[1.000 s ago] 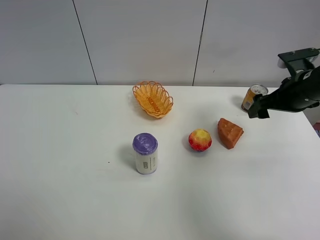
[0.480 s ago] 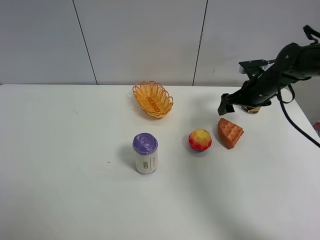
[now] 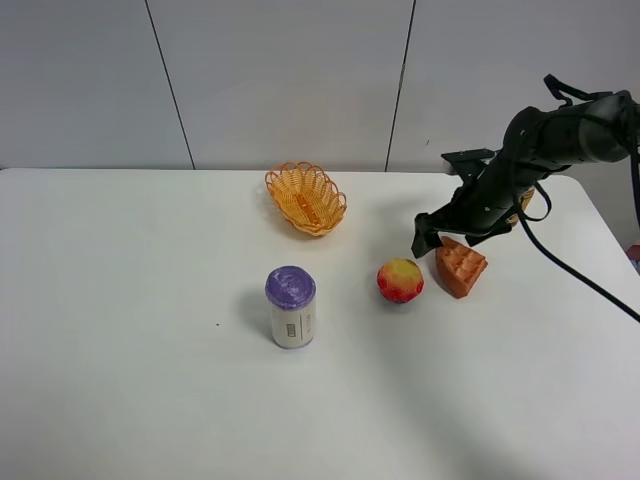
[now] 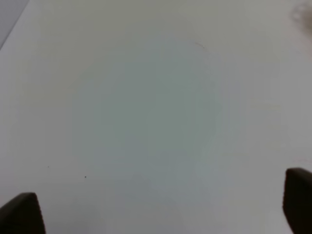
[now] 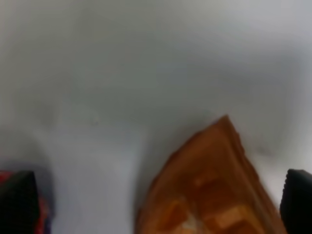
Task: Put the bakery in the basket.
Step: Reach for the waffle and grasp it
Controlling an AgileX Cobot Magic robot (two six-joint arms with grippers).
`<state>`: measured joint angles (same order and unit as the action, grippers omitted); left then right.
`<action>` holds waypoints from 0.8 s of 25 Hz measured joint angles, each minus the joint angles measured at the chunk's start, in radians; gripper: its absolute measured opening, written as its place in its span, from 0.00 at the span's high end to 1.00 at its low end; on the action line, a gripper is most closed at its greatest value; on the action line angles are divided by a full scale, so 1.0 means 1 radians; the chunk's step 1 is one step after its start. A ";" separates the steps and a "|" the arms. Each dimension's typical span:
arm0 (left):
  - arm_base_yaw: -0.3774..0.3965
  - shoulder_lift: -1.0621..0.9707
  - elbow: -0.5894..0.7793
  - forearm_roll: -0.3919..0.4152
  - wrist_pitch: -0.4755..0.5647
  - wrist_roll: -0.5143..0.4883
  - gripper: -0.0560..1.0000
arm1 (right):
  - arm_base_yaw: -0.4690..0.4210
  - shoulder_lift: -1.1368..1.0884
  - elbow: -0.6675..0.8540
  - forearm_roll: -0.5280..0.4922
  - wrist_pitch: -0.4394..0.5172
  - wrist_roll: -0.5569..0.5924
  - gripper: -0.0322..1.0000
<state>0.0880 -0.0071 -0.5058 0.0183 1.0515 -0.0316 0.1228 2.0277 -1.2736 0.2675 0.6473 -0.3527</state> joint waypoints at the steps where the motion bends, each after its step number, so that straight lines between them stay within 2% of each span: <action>1: 0.000 0.000 0.000 0.000 0.000 0.000 0.00 | 0.000 0.000 0.000 -0.017 0.004 0.006 0.01; 6: 0.000 0.000 0.000 0.000 0.000 0.000 0.00 | 0.000 0.001 0.000 -0.054 0.009 0.018 0.01; 11: 0.000 0.000 0.000 0.000 0.000 0.000 0.00 | 0.000 0.032 -0.003 -0.137 0.042 0.037 0.01; 20: 0.000 0.000 0.000 0.000 0.000 0.000 0.00 | 0.000 0.049 -0.003 -0.162 0.052 0.047 0.01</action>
<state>0.0880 -0.0071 -0.5058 0.0183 1.0515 -0.0316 0.1228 2.0767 -1.2768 0.1056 0.6994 -0.3055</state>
